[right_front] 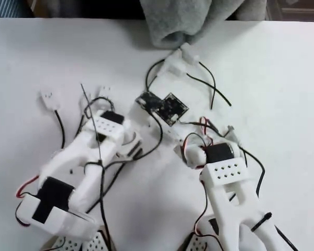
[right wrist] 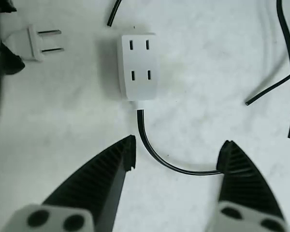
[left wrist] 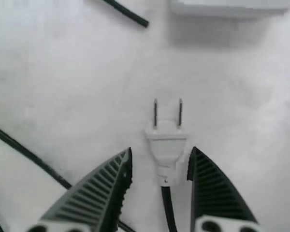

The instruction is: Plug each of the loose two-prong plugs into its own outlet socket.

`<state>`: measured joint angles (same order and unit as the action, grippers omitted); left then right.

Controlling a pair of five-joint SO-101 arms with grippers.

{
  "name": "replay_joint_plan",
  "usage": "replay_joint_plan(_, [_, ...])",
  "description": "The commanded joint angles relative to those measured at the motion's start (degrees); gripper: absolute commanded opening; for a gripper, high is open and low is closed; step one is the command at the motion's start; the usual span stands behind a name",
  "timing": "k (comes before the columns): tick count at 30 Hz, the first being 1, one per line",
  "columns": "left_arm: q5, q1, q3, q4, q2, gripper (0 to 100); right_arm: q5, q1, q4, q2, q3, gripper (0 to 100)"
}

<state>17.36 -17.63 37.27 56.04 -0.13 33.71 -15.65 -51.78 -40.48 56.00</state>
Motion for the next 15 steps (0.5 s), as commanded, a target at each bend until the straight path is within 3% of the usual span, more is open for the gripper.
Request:
replay_joint_plan(1, [0.79, -1.63, -0.26, -0.79, -2.42, 20, -0.44, -0.22, -0.13, -1.36, -0.18, 27.6])
replay_joint_plan(5, [0.62, -0.22, -3.69, 0.88, 1.71, 20, -0.44, -0.22, -0.13, -1.36, -0.09, 27.6])
replay_joint_plan(11, [0.44, 1.63, -18.46, 11.69, 15.43, 17, -0.44, -0.22, -0.22, -1.36, -0.09, 27.6])
replay_joint_plan(15, [0.53, 2.59, -18.46, 10.90, 15.16, 14, -0.44, -0.22, -0.22, -1.36, -0.09, 27.6])
